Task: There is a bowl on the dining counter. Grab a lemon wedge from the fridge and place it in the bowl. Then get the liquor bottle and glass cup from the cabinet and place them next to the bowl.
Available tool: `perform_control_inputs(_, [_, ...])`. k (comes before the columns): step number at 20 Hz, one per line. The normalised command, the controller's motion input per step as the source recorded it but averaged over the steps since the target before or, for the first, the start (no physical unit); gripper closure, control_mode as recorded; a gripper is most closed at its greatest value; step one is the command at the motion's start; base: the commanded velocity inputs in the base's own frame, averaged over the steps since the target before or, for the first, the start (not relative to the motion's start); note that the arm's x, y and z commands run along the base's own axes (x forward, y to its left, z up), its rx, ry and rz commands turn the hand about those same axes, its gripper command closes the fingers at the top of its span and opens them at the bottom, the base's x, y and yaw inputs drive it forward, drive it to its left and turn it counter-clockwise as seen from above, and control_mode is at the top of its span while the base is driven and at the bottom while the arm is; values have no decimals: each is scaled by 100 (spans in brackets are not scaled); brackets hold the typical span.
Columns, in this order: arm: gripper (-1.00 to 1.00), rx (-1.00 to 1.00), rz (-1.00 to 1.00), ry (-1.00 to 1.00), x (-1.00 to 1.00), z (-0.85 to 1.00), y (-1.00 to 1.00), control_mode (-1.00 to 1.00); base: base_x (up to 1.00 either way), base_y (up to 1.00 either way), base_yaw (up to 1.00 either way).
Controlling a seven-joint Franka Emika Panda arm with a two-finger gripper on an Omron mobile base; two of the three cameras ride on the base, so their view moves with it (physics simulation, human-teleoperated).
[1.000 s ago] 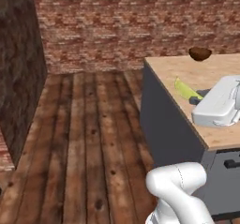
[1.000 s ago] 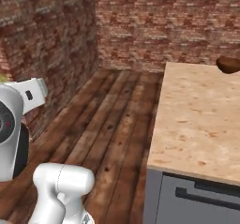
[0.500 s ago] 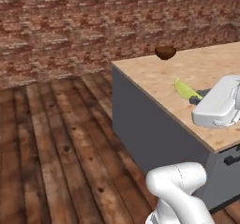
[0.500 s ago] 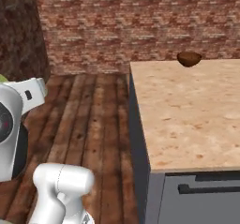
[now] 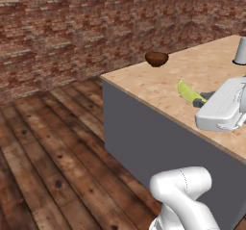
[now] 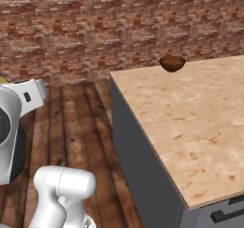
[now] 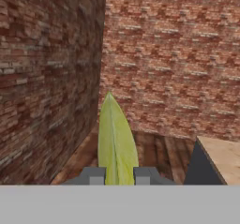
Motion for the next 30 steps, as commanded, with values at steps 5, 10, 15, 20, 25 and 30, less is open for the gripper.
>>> perform_control_inputs(5, [100, 0, 0, 0, 0, 0, 0, 100, 80, 74, -45])
perform_control_inputs(10, [100, 0, 0, 0, 0, 0, 0, 100, 82, 73, -45])
perform_control_inputs(15, [100, 0, 0, 0, 0, 0, 0, 100, 79, 74, -44])
perform_control_inputs(20, [100, 0, 0, 0, 0, 0, 0, 100, 65, 80, -43])
perform_control_inputs(25, [100, 0, 0, 0, 0, 0, 0, 100, 60, 83, -42])
perform_control_inputs(30, [100, 0, 0, 0, 0, 0, 0, 100, 53, 85, -42])
